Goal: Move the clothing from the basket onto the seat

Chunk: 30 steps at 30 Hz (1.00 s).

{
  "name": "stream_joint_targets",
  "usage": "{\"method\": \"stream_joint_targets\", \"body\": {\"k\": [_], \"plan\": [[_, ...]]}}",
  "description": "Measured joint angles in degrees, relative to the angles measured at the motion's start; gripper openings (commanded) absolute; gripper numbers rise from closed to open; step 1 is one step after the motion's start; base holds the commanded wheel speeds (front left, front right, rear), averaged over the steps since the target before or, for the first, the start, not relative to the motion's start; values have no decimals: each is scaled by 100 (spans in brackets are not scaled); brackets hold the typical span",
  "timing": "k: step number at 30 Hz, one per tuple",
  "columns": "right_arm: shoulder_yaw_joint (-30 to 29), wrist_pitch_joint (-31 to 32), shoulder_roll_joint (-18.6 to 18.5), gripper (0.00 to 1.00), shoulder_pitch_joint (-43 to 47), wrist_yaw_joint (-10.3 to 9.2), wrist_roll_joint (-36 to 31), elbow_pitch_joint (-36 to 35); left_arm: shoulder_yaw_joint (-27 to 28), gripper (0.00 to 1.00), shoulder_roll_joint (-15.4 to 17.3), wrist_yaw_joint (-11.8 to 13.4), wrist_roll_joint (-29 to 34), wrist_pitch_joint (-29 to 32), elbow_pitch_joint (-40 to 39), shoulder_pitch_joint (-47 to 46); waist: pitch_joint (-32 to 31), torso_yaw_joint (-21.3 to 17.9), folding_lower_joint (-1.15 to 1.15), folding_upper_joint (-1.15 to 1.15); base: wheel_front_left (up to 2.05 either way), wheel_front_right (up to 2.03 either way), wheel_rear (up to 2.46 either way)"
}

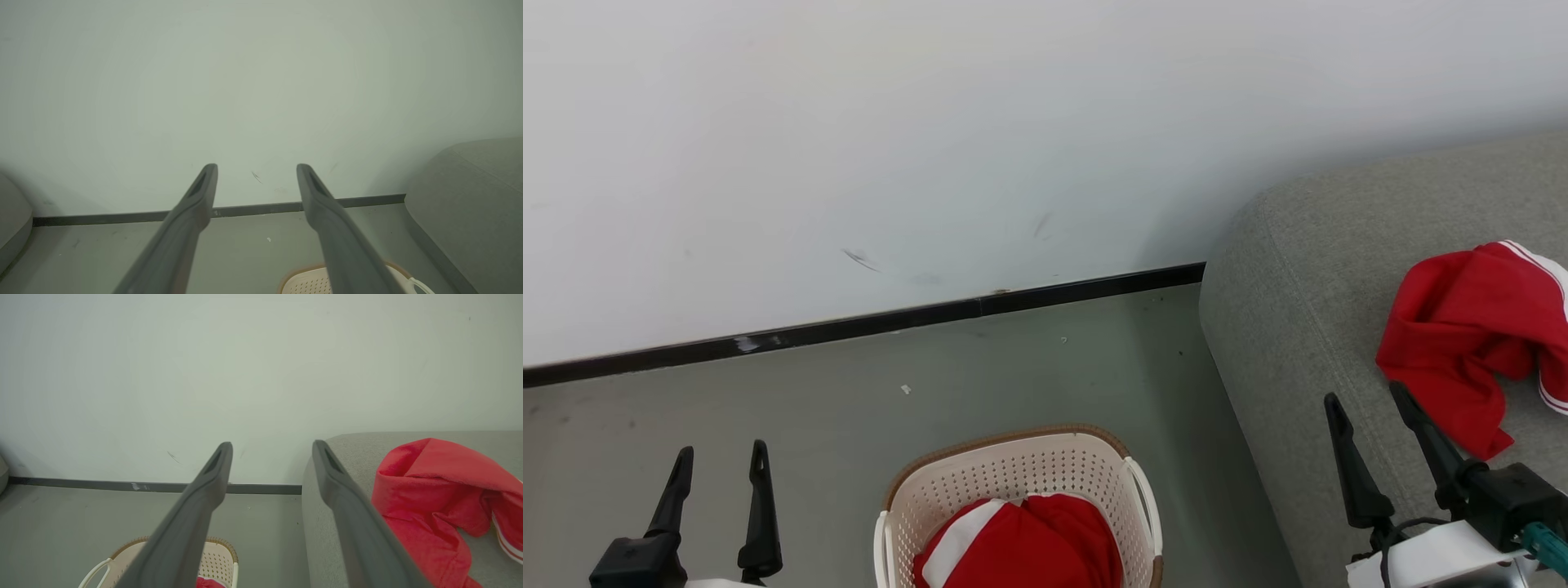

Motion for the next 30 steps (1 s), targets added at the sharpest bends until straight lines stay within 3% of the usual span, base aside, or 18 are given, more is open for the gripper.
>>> {"method": "stream_joint_targets", "body": {"k": [14, 19, 30], "plan": [[113, 0, 0, 100, -38, 0, -73, -100, -192, 100, 270, -99, 112, 308, -77, -71, 274, 57, 0, 0, 0, 0, 0], [201, 0, -1, 100, -231, 0, -132, -212, -426, 100, 409, -287, 188, 510, -8, -382, 439, 63, 0, 0, 0, 0, 0], [320, 1, -2, 100, -381, 0, -190, -352, -1269, 100, 397, -850, 477, 940, 583, -1255, 927, 28, 0, 0, 0, 0, 0]]}}
